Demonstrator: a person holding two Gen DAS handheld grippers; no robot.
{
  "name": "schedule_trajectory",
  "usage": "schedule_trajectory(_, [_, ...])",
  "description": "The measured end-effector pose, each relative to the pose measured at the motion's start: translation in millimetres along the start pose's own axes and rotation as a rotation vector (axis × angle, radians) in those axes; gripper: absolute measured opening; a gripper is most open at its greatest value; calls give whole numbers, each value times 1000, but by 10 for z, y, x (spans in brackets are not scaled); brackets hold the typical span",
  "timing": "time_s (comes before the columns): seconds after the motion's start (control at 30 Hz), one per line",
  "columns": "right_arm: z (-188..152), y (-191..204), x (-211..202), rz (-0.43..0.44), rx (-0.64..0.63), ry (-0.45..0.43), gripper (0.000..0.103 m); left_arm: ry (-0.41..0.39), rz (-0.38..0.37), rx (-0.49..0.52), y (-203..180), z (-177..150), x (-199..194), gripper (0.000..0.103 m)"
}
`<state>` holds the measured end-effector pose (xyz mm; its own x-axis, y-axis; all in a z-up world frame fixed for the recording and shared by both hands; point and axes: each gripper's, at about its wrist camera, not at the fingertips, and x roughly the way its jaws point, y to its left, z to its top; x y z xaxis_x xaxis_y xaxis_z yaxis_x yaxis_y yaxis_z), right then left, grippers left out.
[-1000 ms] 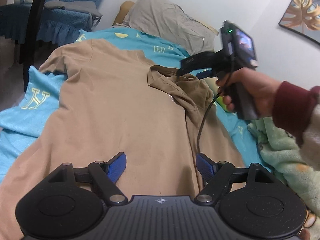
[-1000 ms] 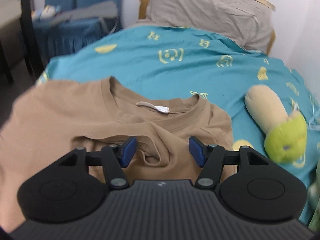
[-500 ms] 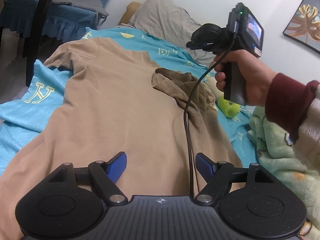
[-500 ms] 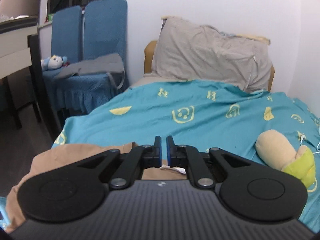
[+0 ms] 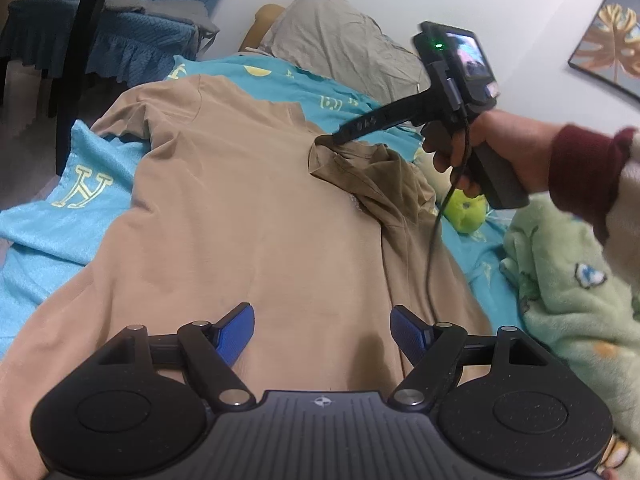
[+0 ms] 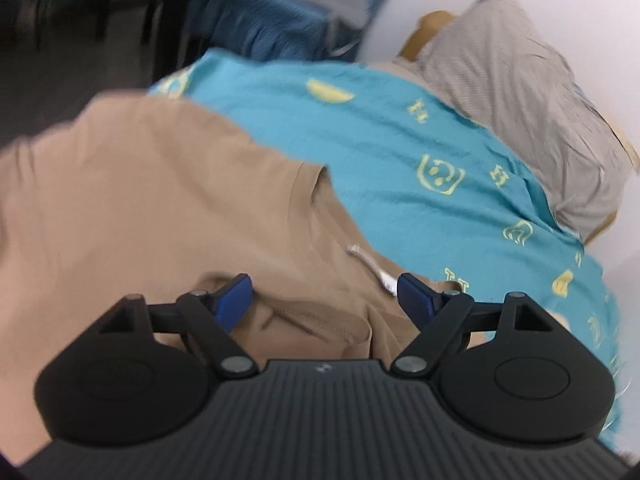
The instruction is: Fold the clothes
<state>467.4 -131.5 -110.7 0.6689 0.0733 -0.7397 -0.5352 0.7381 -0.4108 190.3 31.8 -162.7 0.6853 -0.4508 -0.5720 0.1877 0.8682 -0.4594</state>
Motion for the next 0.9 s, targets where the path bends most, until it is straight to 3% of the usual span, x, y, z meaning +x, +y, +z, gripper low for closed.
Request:
schedule_trajectory(0.1, [-25, 106, 108, 26, -91, 94, 73, -3, 6, 20, -16, -13, 4, 77])
schedule_trajectory(0.2, [-7, 199, 219, -13, -127, 102, 73, -6, 13, 41, -32, -27, 8, 77])
schedule_trajectory(0.27, [43, 209, 251, -49, -80, 73, 58, -9, 11, 44, -34, -31, 4, 77])
schedule_trajectory(0.4, [145, 187, 306, -118, 34, 19, 7, -12, 6, 39, -19, -36, 2, 77])
schedule_trajectory(0.6, [220, -57, 42, -179, 287, -178, 6, -17, 6, 43, -13, -37, 7, 77])
schedule_trajectory(0.63, [240, -81, 66, -170, 307, -159, 6, -18, 7, 46, -13, -38, 9, 77])
schedule_trajectory(0.77, [308, -137, 157, -111, 364, -78, 9, -20, 6, 49, -10, -35, 11, 77])
schedule_trajectory(0.8, [313, -123, 161, -85, 361, -62, 21, -20, 5, 44, -5, -31, 10, 77])
schedule_trajectory(0.83, [318, -108, 166, -58, 358, -46, 47, -20, 3, 40, 2, -28, 6, 77])
schedule_trajectory(0.87, [323, -94, 171, -32, 354, -29, 62, -20, 0, 35, 8, -26, 1, 77])
schedule_trajectory(0.9, [294, -54, 103, -44, 334, -64, 87, -21, -2, 30, 15, -23, -3, 77])
